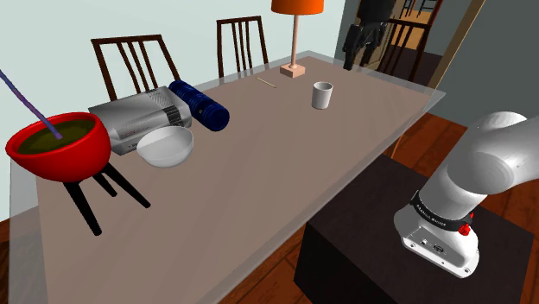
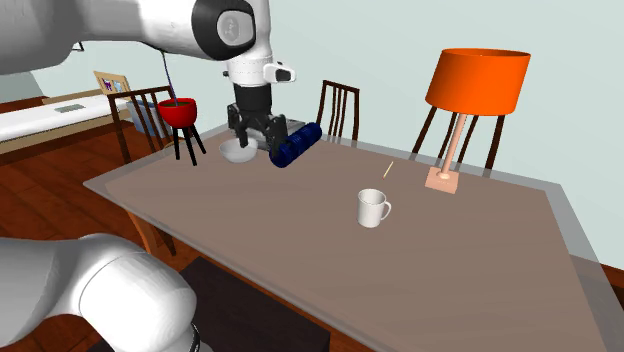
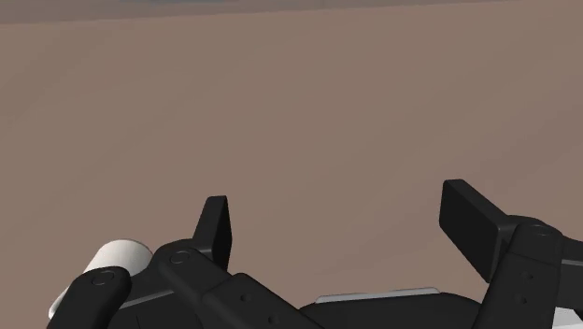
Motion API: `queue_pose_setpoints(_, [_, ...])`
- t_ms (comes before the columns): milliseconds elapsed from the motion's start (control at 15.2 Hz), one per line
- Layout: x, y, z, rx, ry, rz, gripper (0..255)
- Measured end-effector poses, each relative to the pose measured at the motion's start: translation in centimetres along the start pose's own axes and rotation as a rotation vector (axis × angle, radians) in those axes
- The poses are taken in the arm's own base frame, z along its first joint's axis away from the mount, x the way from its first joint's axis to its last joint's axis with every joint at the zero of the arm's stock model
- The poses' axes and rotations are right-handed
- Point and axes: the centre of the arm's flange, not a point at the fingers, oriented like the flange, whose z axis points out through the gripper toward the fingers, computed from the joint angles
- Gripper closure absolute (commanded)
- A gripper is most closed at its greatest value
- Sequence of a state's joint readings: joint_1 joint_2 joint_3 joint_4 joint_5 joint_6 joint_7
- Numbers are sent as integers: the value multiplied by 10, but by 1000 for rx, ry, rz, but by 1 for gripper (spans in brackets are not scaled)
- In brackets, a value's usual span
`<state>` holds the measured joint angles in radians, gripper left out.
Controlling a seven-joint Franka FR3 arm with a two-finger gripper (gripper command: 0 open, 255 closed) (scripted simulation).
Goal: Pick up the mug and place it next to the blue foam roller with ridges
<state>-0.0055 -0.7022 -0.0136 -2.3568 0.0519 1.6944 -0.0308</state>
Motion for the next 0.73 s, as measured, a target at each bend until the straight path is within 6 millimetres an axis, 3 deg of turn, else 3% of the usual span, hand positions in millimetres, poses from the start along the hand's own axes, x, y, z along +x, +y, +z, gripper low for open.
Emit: queue_pose_setpoints(726, [95,73,77,-39,-21,-58,0])
